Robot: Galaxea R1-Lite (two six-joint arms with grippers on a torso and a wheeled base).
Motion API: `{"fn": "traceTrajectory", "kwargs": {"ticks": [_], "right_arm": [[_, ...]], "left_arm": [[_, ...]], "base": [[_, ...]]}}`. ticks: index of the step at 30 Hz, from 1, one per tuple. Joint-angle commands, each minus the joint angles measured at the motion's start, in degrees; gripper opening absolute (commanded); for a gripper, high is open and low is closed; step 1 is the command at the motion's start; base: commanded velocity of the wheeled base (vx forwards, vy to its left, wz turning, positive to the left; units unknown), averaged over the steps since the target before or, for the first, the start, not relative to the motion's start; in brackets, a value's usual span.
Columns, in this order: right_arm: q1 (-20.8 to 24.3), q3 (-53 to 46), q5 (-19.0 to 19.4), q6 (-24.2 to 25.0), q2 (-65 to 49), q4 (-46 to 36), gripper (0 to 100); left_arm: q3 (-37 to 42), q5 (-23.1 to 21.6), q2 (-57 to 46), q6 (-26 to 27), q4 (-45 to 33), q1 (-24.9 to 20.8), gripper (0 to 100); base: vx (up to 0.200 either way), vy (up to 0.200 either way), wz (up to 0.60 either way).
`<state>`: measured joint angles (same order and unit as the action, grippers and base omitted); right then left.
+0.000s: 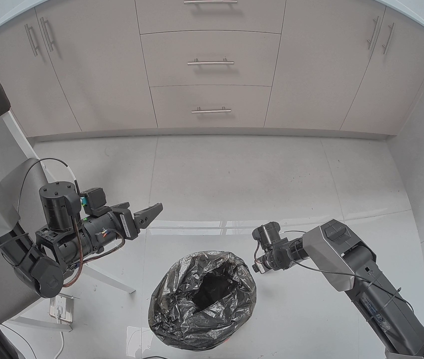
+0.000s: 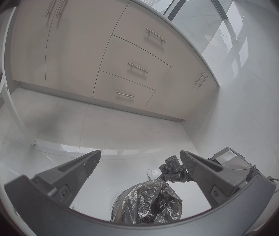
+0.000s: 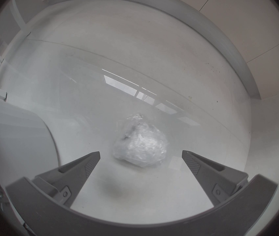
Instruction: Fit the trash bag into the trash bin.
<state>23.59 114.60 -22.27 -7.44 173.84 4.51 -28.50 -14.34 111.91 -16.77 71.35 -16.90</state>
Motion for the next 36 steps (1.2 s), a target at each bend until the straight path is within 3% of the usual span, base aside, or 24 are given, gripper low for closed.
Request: {"fn": "traceTrajectory", "kwargs": {"ticks": [1,11,36], "right_arm": [[0.1,0.0,0.7,0.8,0.3,-0.6,100],[-1.3,0.0,6.5,0.8,1.8,-0.6,100],[-2.8,0.0,5.7,0.0,0.9,3.5,100]], "left_arm": [[0.1,0.0,0.1,0.0,0.0,-0.3,100],[0.3,0.0,0.9,0.3,0.0,-0.9,100],[2.0,0.3,3.6,-0.4,7.7,-2.0,100]], "base": [[0.0,0.0,0.0],[0.0,0.0,0.0],[0.0,0.0,0.0]]}}
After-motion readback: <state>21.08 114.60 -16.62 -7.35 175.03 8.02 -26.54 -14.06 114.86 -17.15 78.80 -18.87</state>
